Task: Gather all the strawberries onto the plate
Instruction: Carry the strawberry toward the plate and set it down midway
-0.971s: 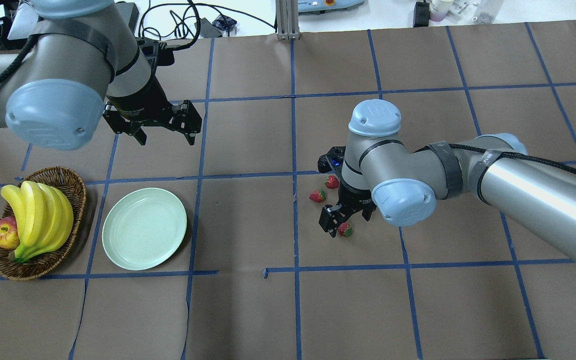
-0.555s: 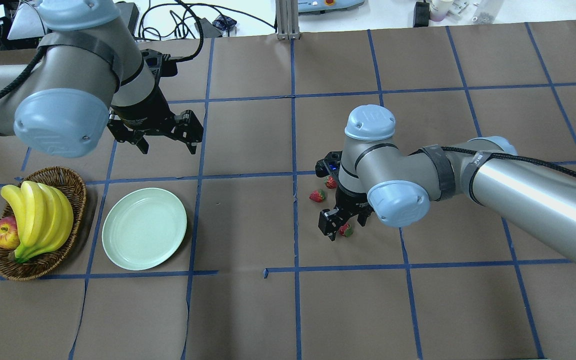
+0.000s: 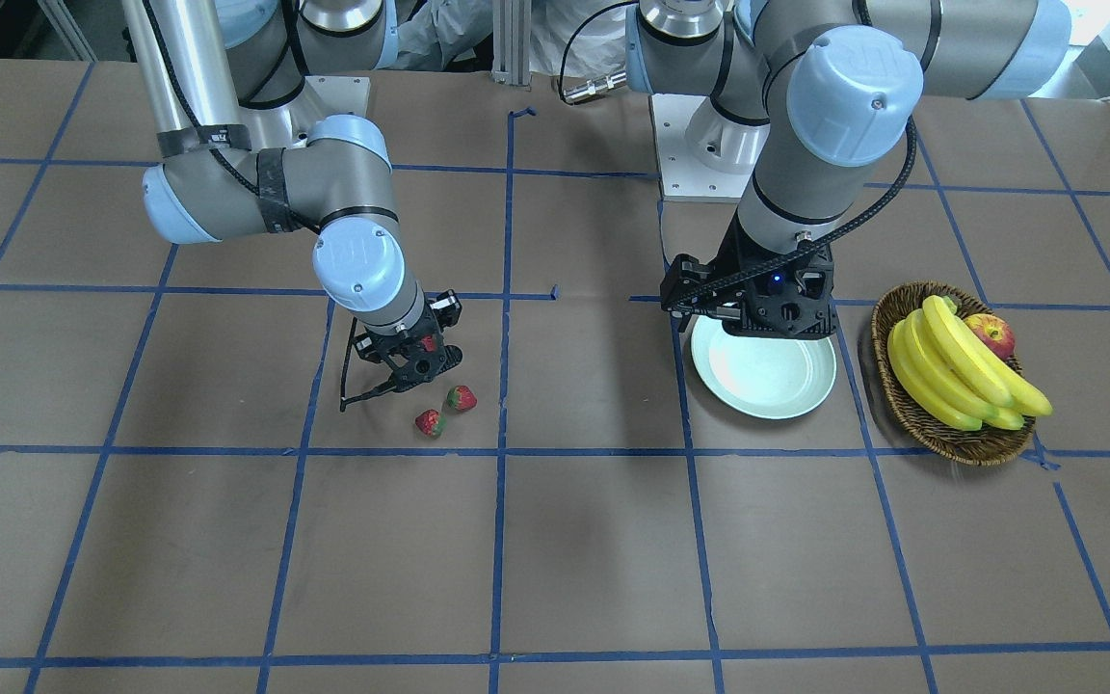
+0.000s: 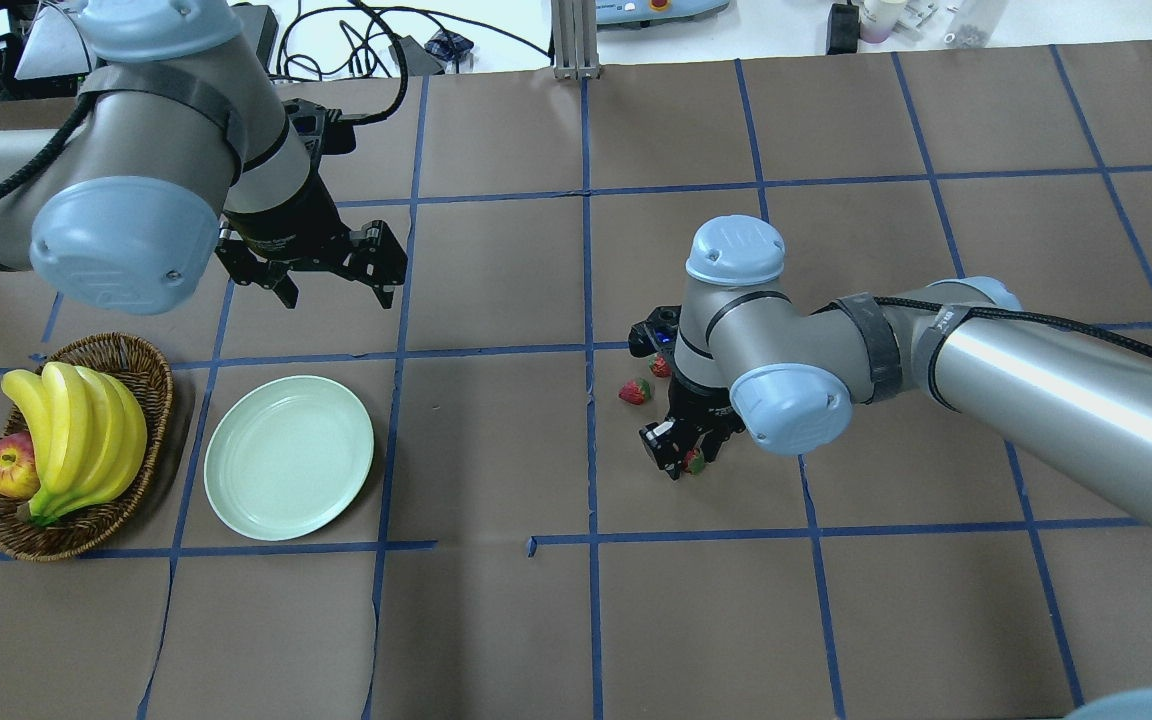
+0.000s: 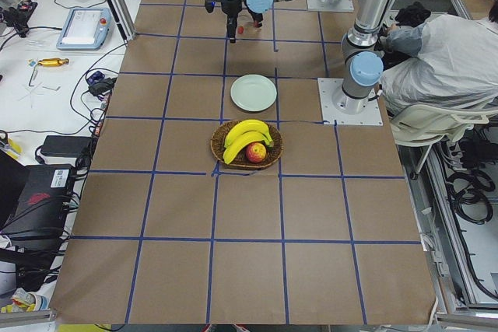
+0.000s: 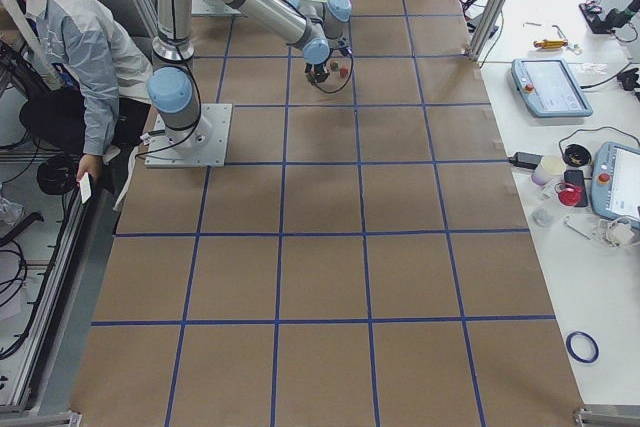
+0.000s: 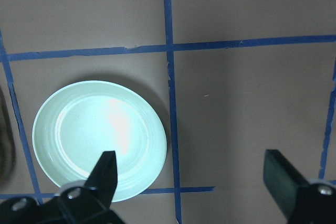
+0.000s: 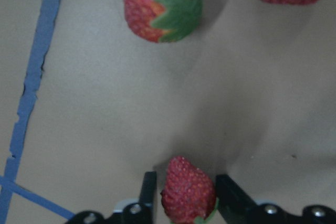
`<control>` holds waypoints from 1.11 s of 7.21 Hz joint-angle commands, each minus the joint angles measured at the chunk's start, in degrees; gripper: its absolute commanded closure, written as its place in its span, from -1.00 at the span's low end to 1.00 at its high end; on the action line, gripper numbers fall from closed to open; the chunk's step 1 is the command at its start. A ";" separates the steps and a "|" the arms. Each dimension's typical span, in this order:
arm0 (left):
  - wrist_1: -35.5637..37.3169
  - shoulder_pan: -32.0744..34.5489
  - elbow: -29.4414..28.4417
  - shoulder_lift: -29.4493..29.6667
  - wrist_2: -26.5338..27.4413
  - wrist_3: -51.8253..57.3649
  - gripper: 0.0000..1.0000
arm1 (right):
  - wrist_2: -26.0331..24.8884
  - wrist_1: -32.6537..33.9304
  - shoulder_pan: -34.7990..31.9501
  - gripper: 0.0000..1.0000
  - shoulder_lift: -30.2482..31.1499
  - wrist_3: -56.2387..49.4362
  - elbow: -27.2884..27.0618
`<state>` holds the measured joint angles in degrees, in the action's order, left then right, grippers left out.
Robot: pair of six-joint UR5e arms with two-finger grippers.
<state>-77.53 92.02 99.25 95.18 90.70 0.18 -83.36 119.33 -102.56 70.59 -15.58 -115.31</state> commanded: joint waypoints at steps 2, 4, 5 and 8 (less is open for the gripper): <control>0.01 0.00 -0.19 -0.08 0.09 0.17 -1.00 | -2.31 -0.06 0.08 1.00 0.86 -0.06 0.96; -0.07 -0.26 -0.46 -0.17 0.18 0.26 -1.00 | -5.22 -0.85 0.08 1.00 1.22 -0.15 3.24; 0.01 -0.70 -0.63 -0.52 0.35 0.44 -1.00 | -5.41 -1.72 0.08 1.00 1.66 0.20 5.60; -0.34 -6.76 -0.46 -0.79 0.00 3.59 -1.00 | -3.74 -6.74 -2.53 1.00 3.25 5.08 14.48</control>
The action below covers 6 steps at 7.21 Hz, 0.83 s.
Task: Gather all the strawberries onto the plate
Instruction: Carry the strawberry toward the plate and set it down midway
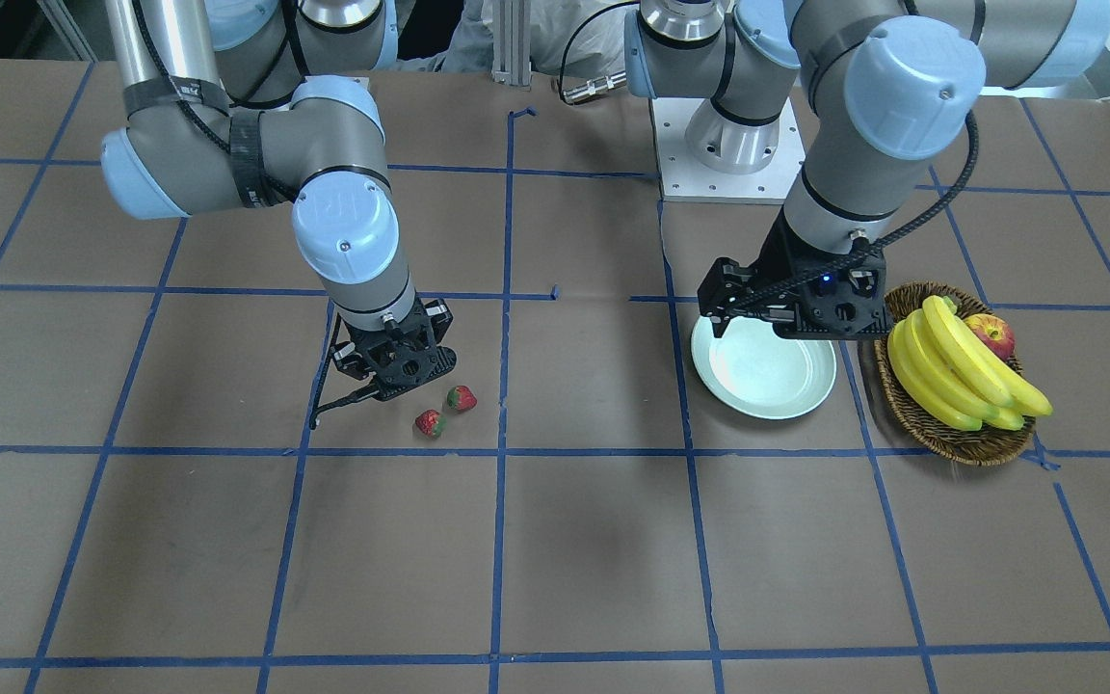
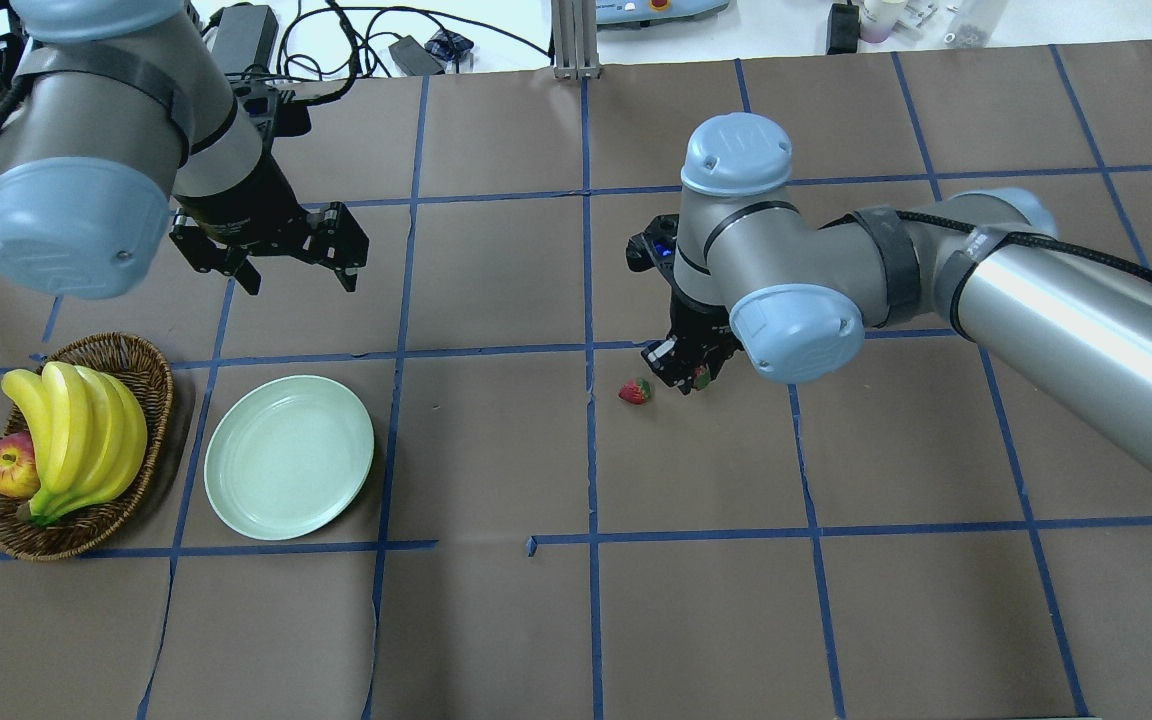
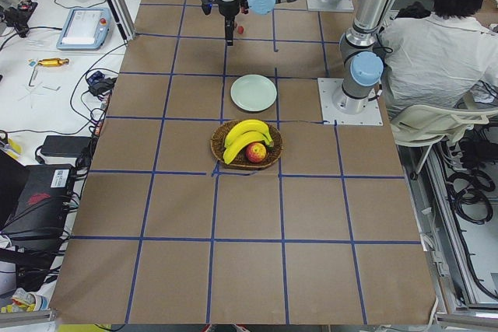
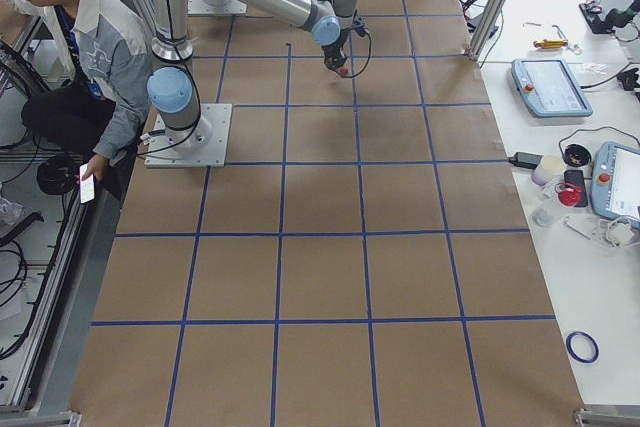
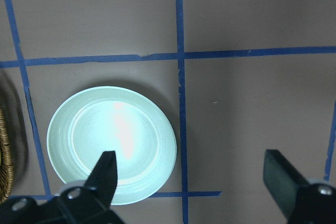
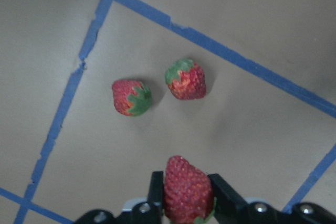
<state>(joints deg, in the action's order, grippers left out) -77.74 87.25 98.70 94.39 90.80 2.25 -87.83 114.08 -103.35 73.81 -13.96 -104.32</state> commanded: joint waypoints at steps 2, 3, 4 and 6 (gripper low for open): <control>0.13 -2.08 0.71 0.71 -0.70 2.67 -1.00 | 2.75 -0.88 -5.88 1.00 -2.51 8.57 8.15; 0.13 -2.00 0.71 1.14 -0.97 2.32 -1.00 | 2.75 0.34 -8.16 1.00 -5.40 9.04 9.39; 0.30 -2.08 0.53 1.58 -0.97 2.23 -1.00 | 2.75 2.18 -9.49 1.00 -7.43 9.91 10.36; 1.53 -2.08 0.62 1.85 -2.19 1.97 -1.00 | 2.84 3.43 -10.64 1.00 -8.85 10.10 10.28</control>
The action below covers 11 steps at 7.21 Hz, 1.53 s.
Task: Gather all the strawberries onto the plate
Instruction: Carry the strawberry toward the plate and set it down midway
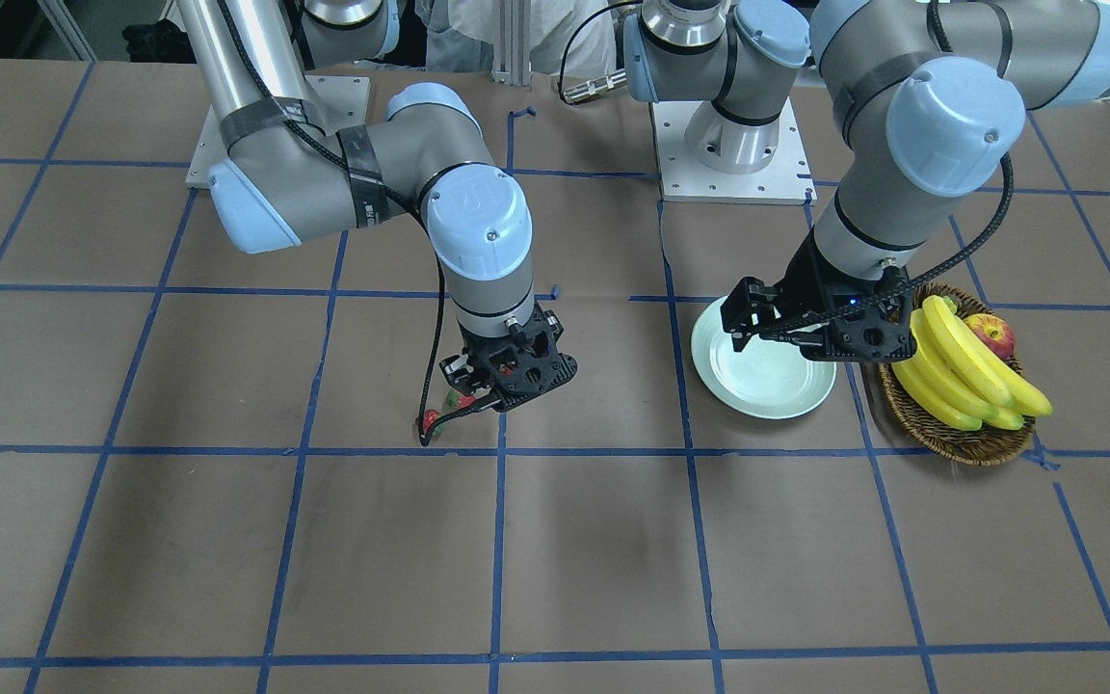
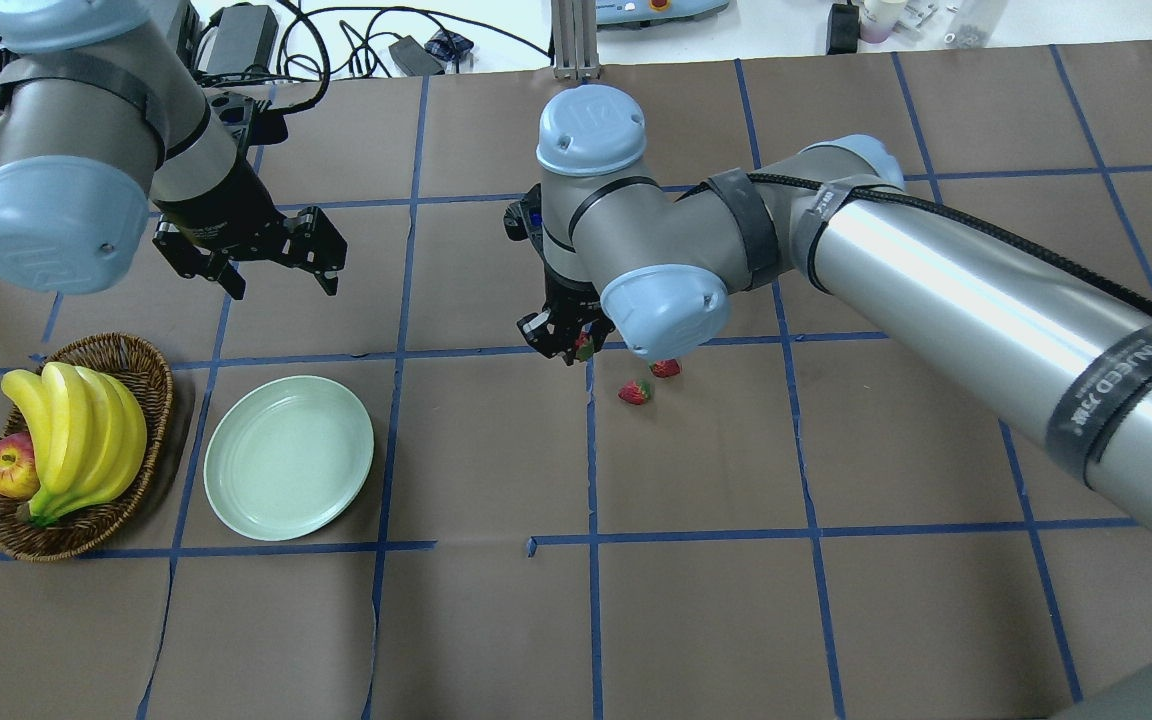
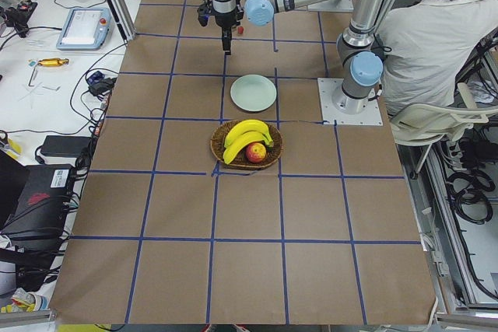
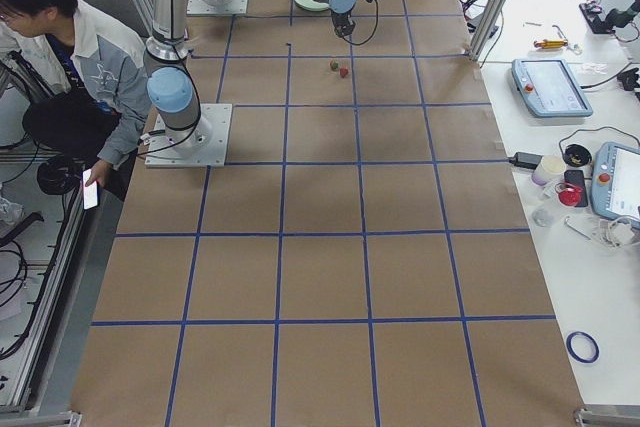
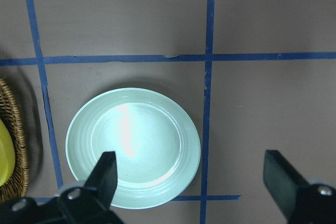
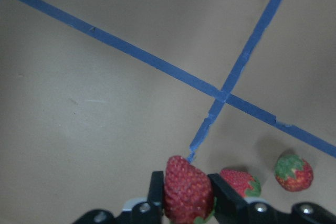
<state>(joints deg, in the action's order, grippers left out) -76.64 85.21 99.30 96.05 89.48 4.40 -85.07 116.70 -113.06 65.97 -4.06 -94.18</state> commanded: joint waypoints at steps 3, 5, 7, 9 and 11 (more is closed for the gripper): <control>0.52 0.04 0.01 0.54 -2.82 -0.44 -1.00 | 1.66 2.75 -2.60 1.00 -3.83 1.16 -0.22; 0.52 0.04 0.10 0.72 -2.82 -0.44 -1.00 | 2.62 4.94 -2.69 0.88 -5.67 1.16 -0.39; 1.05 0.04 0.01 1.24 -2.82 -0.44 -1.00 | 2.80 5.21 -2.70 0.87 -6.99 1.07 -0.39; 1.23 0.04 0.01 1.42 -2.82 -0.44 -1.00 | 2.98 4.51 -2.96 -0.99 -7.00 2.90 -0.48; 1.23 0.04 0.01 1.60 -2.82 -0.44 -1.00 | 3.85 4.33 -3.14 -1.00 -6.82 3.44 -0.40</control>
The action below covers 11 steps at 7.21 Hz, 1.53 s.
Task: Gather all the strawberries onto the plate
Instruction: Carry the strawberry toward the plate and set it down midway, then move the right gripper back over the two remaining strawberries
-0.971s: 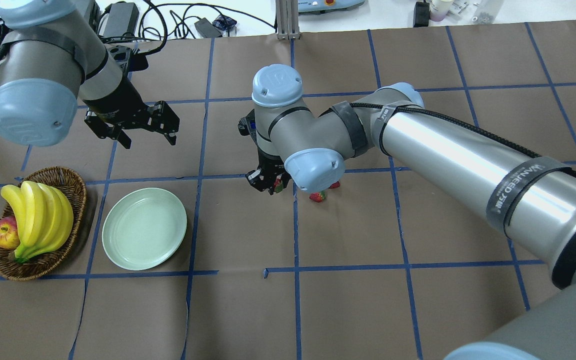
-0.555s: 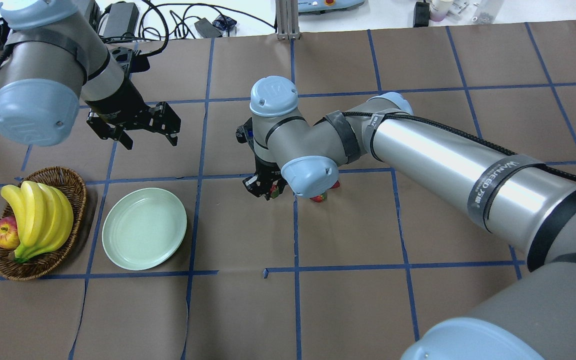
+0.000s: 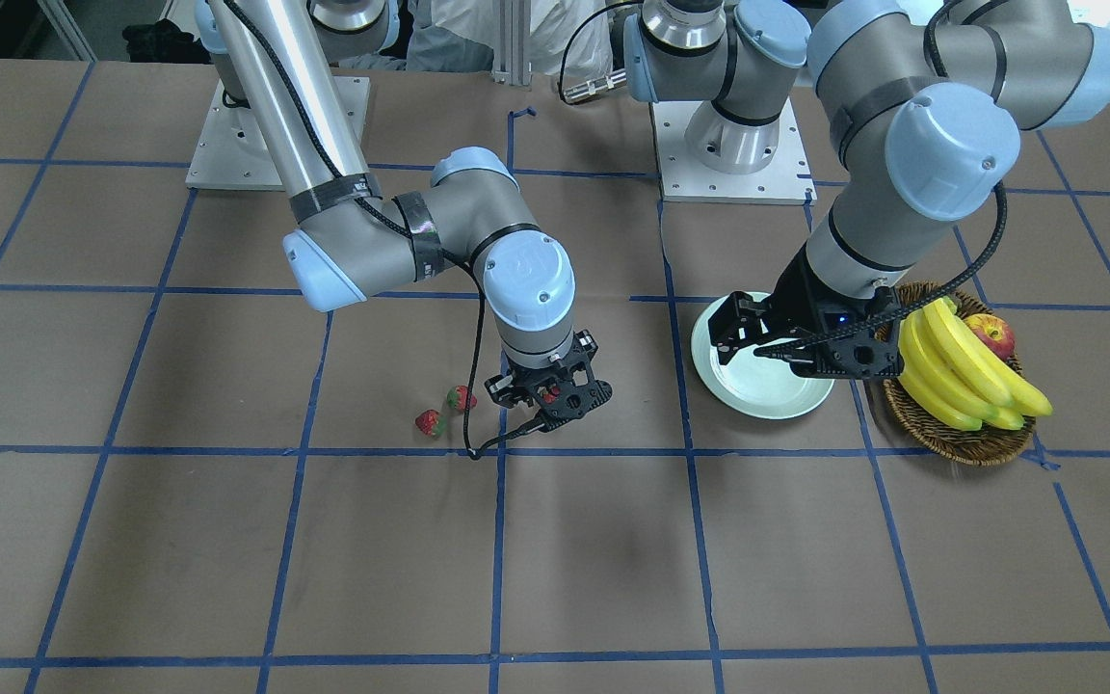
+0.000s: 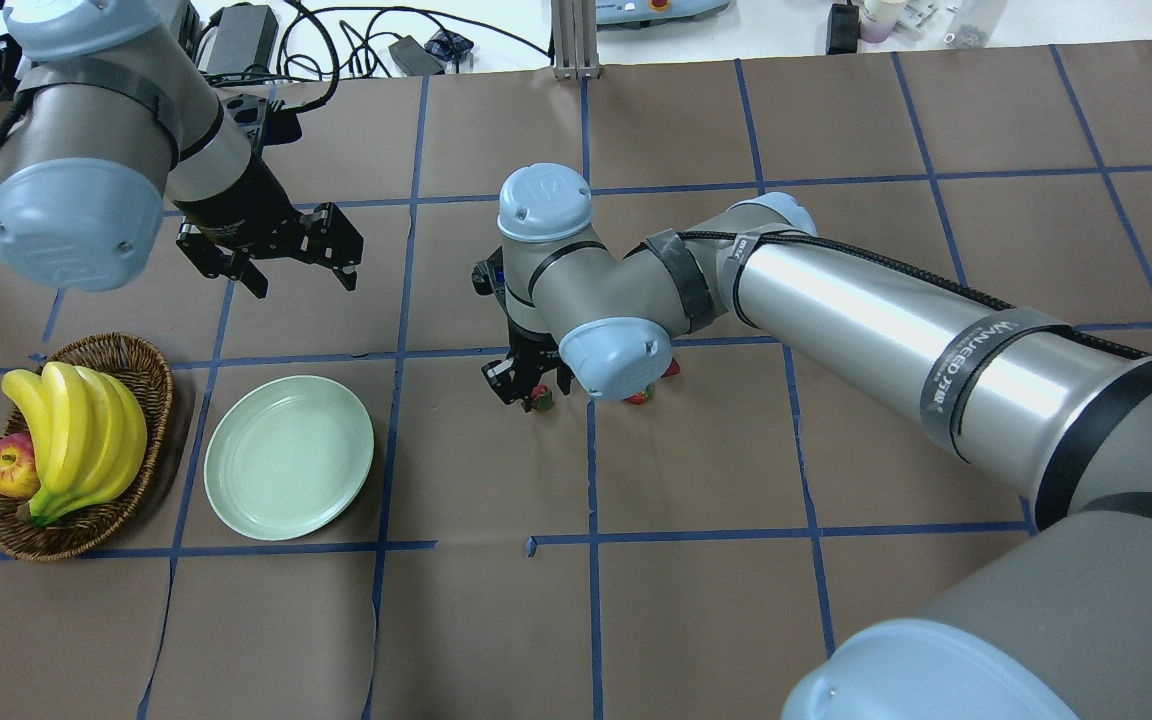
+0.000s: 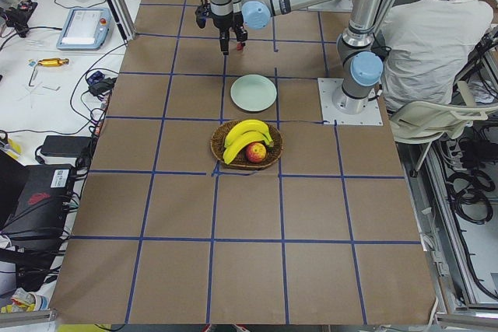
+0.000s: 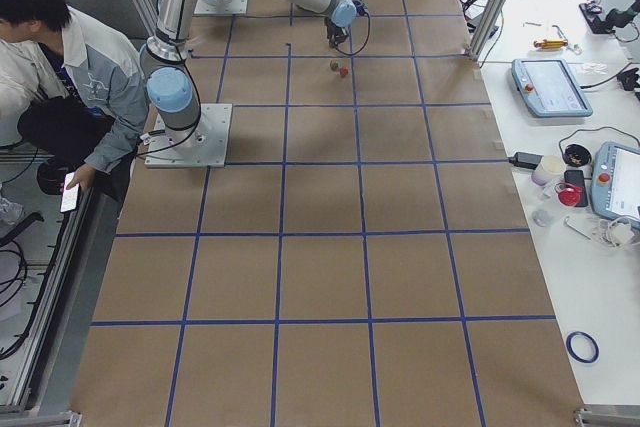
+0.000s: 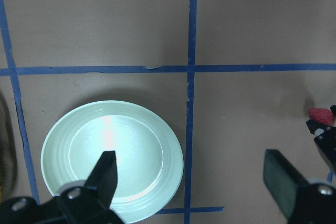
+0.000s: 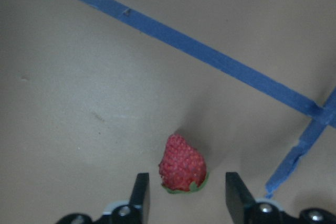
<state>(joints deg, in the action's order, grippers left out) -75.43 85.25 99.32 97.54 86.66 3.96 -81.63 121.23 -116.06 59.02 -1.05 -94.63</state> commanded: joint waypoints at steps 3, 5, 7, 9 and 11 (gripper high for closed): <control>1.86 0.00 0.00 0.37 0.09 0.17 -1.00 | -9.62 -10.72 2.76 -1.00 8.45 -5.59 1.37; 2.04 0.00 -0.17 0.11 0.18 0.87 -1.00 | -10.39 -11.55 10.47 -1.00 9.01 -9.39 1.11; 2.12 0.53 -0.18 -0.07 0.09 0.96 -1.00 | -10.39 -11.20 15.41 -1.00 7.87 -16.44 -0.11; 2.12 0.62 -0.18 0.02 0.09 -0.26 -1.00 | -10.13 -10.93 16.13 -1.00 7.60 -2.03 -1.35; 2.12 0.62 -0.09 0.02 0.00 -0.35 -1.00 | -5.07 -9.97 16.13 -1.00 7.60 12.14 -1.44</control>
<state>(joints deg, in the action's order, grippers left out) -73.30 85.86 99.16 97.51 86.73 3.75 -90.23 110.62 -99.99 66.71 2.31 -95.92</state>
